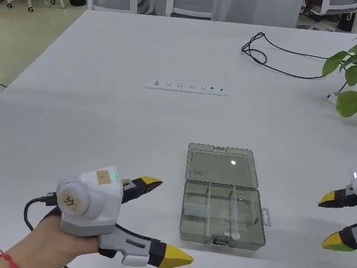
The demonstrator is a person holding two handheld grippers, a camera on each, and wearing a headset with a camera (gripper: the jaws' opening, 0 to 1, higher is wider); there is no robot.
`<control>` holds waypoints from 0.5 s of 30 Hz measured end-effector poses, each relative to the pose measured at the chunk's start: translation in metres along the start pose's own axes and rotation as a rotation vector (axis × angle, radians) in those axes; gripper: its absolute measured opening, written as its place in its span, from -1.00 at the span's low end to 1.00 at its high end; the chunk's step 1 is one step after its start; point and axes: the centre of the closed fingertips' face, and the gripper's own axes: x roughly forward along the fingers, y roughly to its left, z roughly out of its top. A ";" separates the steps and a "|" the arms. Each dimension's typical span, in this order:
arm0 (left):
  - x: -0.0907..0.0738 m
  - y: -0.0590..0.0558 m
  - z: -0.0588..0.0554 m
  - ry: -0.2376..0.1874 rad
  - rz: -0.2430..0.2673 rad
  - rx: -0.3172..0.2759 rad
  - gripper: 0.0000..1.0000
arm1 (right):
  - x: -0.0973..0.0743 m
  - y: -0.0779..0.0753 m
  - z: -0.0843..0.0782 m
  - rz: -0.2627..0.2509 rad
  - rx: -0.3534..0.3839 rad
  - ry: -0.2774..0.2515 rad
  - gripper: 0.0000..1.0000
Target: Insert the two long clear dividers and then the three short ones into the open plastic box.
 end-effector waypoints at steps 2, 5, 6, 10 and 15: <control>0.000 0.000 0.000 0.002 -0.001 -0.001 1.00 | 0.005 -0.002 -0.006 -0.002 -0.017 0.024 0.05; 0.001 0.000 -0.001 0.005 -0.002 -0.003 1.00 | 0.013 -0.005 -0.014 -0.006 -0.048 0.062 0.03; 0.001 0.000 -0.001 0.006 -0.003 -0.005 1.00 | 0.015 -0.005 -0.015 -0.006 -0.053 0.067 0.02; 0.001 0.000 -0.001 0.004 -0.004 -0.006 1.00 | 0.024 -0.006 -0.020 0.001 -0.068 0.095 -0.02; 0.002 0.000 -0.001 0.004 -0.005 -0.007 1.00 | 0.028 -0.009 -0.026 -0.003 -0.075 0.120 -0.04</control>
